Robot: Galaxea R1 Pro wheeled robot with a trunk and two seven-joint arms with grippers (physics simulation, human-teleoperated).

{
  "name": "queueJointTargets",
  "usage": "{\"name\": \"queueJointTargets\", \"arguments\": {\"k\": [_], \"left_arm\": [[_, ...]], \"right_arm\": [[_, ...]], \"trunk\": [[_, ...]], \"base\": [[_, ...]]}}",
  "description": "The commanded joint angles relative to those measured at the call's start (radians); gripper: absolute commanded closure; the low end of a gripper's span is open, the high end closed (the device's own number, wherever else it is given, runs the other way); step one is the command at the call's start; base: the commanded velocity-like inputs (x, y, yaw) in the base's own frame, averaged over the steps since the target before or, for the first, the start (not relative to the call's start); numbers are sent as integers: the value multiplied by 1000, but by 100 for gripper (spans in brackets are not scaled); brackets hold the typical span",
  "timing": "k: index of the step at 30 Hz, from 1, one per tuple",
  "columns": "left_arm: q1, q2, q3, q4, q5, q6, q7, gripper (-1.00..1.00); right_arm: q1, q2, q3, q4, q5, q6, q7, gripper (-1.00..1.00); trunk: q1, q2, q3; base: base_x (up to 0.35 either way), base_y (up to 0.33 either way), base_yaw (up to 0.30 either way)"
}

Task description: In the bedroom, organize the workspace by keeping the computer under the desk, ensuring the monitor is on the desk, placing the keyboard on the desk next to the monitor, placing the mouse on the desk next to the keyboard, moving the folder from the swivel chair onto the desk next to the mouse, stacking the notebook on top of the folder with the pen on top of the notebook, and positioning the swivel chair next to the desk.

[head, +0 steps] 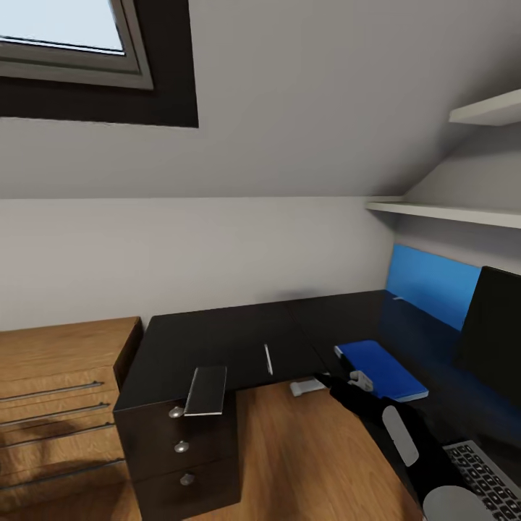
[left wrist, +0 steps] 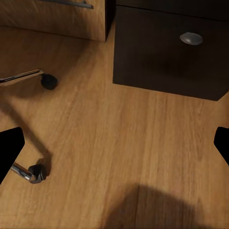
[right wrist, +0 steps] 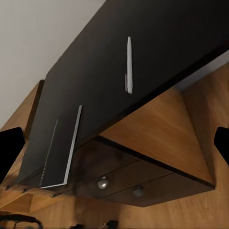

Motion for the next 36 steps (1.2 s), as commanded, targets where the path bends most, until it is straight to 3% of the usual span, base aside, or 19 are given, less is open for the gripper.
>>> {"name": "queueJointTargets", "arguments": {"k": [1,10,36], "left_arm": [[-1,0,3,0,-5,-2,2,-100],[-1,-1,2,1,-6,-2,2,-100],[-1,-5,-1,0,-8,-2,2,-100]], "right_arm": [[-1,5,-2,0,-4,7,1,-100],[-1,37,-2,2,-2,-31,0,-100],[-1,42,-2,8,-3,-62,2,-100]], "trunk": [[0,-1,-1],[0,-1,-4],[0,-1,-27]], "base": [[-1,2,99],[0,1,161],[0,0,228]]}}
